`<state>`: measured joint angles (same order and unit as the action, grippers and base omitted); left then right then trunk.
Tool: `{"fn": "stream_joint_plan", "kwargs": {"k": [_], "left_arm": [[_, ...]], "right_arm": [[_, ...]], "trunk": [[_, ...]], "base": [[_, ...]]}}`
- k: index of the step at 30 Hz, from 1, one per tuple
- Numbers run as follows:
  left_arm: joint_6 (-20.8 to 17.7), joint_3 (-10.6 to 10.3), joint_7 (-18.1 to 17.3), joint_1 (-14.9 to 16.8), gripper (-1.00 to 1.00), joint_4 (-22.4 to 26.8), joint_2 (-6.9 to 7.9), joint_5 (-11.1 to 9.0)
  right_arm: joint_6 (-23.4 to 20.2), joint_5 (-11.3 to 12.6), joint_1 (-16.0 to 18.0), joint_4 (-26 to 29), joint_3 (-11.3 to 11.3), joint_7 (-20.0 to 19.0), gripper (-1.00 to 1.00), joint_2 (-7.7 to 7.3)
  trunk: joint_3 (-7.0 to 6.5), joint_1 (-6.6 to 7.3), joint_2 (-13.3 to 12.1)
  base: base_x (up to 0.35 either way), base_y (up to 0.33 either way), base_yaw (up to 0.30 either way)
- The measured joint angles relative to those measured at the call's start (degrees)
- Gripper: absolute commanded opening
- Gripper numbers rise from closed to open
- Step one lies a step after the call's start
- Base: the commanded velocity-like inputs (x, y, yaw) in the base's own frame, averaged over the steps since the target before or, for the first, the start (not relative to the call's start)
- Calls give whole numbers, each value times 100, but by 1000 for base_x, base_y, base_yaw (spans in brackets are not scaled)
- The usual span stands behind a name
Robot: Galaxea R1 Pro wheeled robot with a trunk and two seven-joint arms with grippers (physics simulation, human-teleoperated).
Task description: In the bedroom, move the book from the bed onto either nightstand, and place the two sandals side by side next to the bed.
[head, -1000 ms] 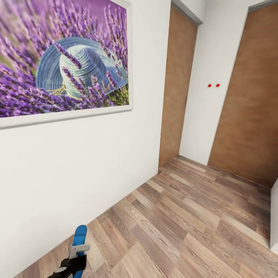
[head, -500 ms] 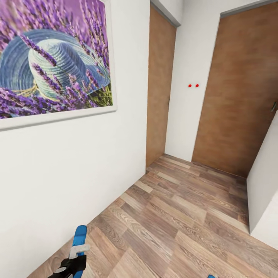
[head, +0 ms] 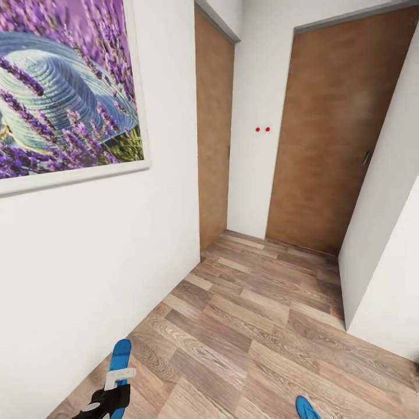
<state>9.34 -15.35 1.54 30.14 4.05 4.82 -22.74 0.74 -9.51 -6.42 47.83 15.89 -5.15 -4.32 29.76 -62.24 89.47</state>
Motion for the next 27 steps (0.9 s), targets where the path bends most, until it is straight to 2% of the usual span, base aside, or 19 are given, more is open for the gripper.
{"fn": "stream_joint_plan", "kwargs": {"k": [13,23,27], "left_arm": [[2,4,2,-1,-100,0,0,-1],[4,3,3,1,-100,-4,0,0],[3,3,4,0,-100,-4,0,9]], "right_arm": [[1,0,0,0,-4,0,100,-1],[-1,0,0,-3,-6,1,100,2],[-2,-5,0,-4,-7,1,100,5]], "trunk": [[0,0,0],[0,2,0],[0,3,0]], "base": [[3,29,-288],[120,244,-285],[227,247,-161]]}}
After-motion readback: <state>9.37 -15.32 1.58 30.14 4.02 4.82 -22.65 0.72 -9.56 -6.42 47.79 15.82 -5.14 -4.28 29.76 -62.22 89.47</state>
